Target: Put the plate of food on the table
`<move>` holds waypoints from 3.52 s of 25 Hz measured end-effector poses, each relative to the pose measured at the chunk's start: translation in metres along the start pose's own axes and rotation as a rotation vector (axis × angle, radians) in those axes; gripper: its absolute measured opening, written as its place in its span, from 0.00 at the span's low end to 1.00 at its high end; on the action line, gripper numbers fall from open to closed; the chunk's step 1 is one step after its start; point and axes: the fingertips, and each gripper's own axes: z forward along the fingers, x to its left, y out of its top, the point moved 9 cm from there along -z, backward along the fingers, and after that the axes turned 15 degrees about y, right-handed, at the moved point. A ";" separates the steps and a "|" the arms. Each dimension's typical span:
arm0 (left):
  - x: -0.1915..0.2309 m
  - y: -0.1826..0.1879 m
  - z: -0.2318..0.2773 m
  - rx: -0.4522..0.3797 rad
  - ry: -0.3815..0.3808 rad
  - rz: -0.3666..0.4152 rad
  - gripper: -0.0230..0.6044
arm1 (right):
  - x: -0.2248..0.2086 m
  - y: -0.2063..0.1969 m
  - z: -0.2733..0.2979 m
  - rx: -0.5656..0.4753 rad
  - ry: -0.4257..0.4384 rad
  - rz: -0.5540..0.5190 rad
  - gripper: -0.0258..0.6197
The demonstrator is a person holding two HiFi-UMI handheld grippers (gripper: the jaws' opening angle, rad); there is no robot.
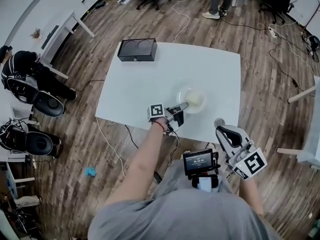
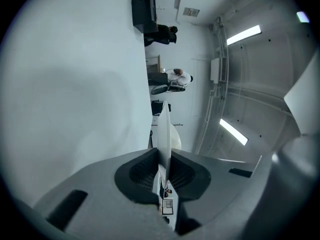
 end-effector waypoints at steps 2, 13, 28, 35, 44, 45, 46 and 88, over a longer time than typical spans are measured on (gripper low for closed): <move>0.003 0.004 0.010 0.030 0.027 0.013 0.09 | -0.007 -0.003 -0.007 0.008 -0.005 0.010 0.09; 0.020 0.036 0.049 0.219 0.141 0.103 0.09 | -0.034 -0.011 -0.024 0.037 -0.037 0.028 0.09; 0.039 0.043 0.061 0.280 0.219 0.093 0.09 | -0.042 -0.010 -0.022 0.056 -0.054 0.036 0.09; 0.032 0.051 0.061 0.256 0.316 0.161 0.16 | -0.036 -0.008 -0.014 0.051 -0.049 0.025 0.09; 0.015 0.061 0.049 0.326 0.514 0.550 0.31 | -0.028 -0.005 -0.011 0.051 -0.052 0.021 0.09; 0.015 0.062 0.047 0.328 0.530 0.576 0.30 | -0.028 -0.005 -0.011 0.051 -0.053 0.021 0.09; 0.016 0.062 0.045 0.329 0.545 0.599 0.31 | -0.028 -0.005 -0.012 0.051 -0.054 0.020 0.09; -0.099 -0.048 -0.056 0.173 0.221 1.004 0.10 | 0.013 -0.014 -0.011 0.011 -0.046 0.008 0.09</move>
